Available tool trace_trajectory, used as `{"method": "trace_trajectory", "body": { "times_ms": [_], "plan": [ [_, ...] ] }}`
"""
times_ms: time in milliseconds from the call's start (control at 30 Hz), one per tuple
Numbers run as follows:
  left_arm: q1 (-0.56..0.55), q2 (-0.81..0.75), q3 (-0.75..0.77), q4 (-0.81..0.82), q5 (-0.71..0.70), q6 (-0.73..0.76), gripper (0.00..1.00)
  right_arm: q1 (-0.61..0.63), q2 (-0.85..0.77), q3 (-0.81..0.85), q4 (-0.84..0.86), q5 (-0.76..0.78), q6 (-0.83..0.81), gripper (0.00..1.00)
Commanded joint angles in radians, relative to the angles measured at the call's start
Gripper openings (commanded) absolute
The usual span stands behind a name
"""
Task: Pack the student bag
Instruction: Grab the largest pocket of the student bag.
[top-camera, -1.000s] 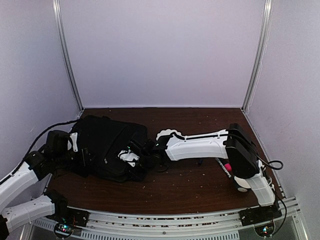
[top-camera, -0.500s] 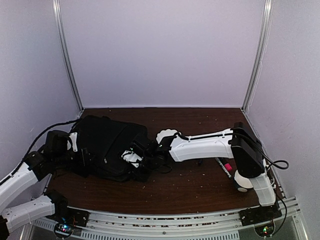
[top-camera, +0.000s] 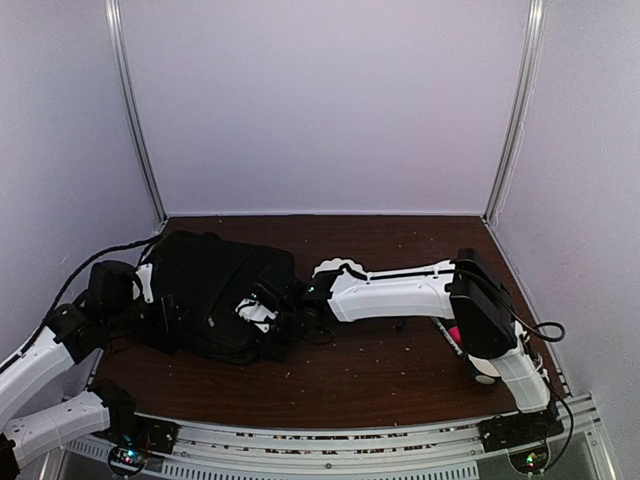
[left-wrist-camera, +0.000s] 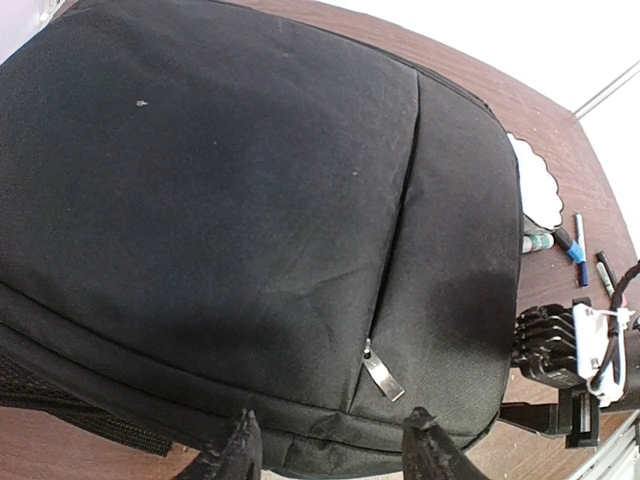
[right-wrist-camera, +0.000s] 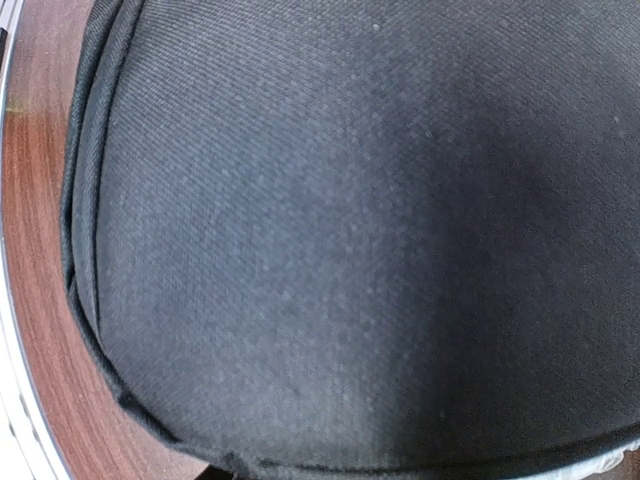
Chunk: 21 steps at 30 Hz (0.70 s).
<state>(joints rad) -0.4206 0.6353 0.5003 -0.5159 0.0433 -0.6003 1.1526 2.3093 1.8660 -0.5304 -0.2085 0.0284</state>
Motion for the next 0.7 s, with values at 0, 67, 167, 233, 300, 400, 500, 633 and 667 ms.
{"method": "trace_trajectory", "body": {
  "times_ms": [0, 67, 167, 233, 300, 400, 500, 633, 667],
  "plan": [
    [-0.005, 0.000, 0.003, 0.048, -0.002, 0.004, 0.51, 0.013, 0.052, 0.047, -0.023, 0.023, 0.000, 0.38],
    [-0.005, 0.000, 0.001, 0.051, -0.001, 0.002, 0.50, 0.017, 0.069, 0.066, -0.039, 0.041, -0.004, 0.38],
    [-0.005, -0.001, -0.003, 0.051, 0.001, 0.003, 0.50, 0.021, 0.089, 0.088, -0.056, 0.058, -0.010, 0.35],
    [-0.005, -0.005, -0.005, 0.051, -0.001, 0.002, 0.50, 0.021, 0.090, 0.087, -0.057, 0.069, -0.013, 0.29],
    [-0.005, -0.010, -0.009, 0.051, -0.001, 0.002, 0.51, 0.021, 0.081, 0.078, -0.053, 0.071, -0.015, 0.20],
    [-0.006, -0.015, -0.011, 0.051, 0.001, 0.002, 0.51, 0.021, 0.048, 0.046, -0.042, 0.071, -0.021, 0.10],
    [-0.006, -0.012, -0.010, 0.051, 0.002, 0.008, 0.50, 0.021, 0.004, 0.003, -0.032, 0.059, -0.028, 0.05],
    [-0.006, 0.004, -0.004, 0.052, 0.006, 0.018, 0.51, 0.018, -0.050, -0.050, -0.022, 0.045, -0.031, 0.01],
    [-0.005, 0.010, 0.000, 0.053, 0.007, 0.020, 0.50, 0.017, -0.063, -0.062, -0.022, 0.041, -0.031, 0.00]
  ]
}}
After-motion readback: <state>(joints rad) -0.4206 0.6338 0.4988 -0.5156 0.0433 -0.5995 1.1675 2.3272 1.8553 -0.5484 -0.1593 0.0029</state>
